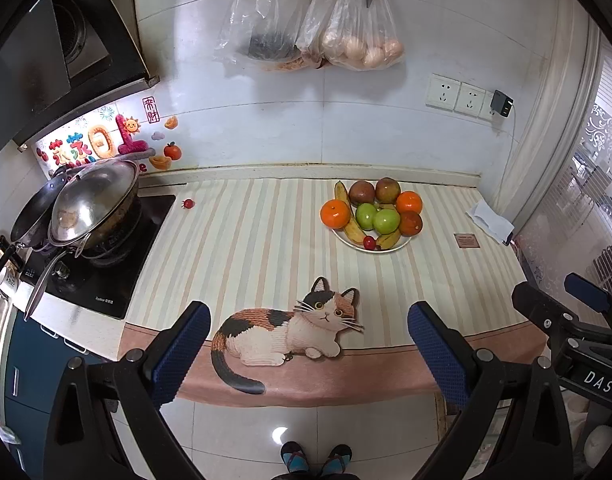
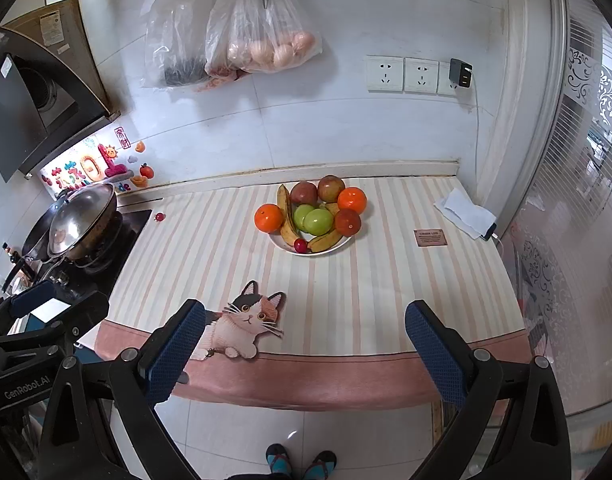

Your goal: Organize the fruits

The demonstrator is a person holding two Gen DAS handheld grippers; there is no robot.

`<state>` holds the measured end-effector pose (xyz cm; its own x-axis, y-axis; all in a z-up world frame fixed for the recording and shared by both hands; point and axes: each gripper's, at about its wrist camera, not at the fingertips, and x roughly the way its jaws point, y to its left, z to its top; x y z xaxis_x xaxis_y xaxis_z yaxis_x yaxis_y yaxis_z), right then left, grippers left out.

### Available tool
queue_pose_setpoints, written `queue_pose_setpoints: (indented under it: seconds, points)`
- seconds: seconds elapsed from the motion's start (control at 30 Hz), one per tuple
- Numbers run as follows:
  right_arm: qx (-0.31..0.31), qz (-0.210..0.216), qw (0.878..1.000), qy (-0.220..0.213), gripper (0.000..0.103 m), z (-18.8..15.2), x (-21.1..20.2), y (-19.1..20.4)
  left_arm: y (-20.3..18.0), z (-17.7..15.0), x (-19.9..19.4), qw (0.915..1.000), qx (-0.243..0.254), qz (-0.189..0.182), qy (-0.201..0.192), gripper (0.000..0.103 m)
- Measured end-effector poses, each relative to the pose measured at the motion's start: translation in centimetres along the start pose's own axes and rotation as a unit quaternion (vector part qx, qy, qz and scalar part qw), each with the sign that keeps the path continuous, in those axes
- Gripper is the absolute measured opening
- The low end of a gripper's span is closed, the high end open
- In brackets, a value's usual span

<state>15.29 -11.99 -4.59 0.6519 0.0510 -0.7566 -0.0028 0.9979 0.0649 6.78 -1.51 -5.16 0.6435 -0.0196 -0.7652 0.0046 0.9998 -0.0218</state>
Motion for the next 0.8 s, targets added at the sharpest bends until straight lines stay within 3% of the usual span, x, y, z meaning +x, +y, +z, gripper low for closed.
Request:
queue_pose_setpoints:
  seconds: [0.8]
  points:
    - [0.006, 0.001, 1.0, -0.008, 0.102, -0.5, -1.3, 0.0, -0.2, 0.0, -1.0, 0.9999, 0.008, -0.005, -0.007, 0.101]
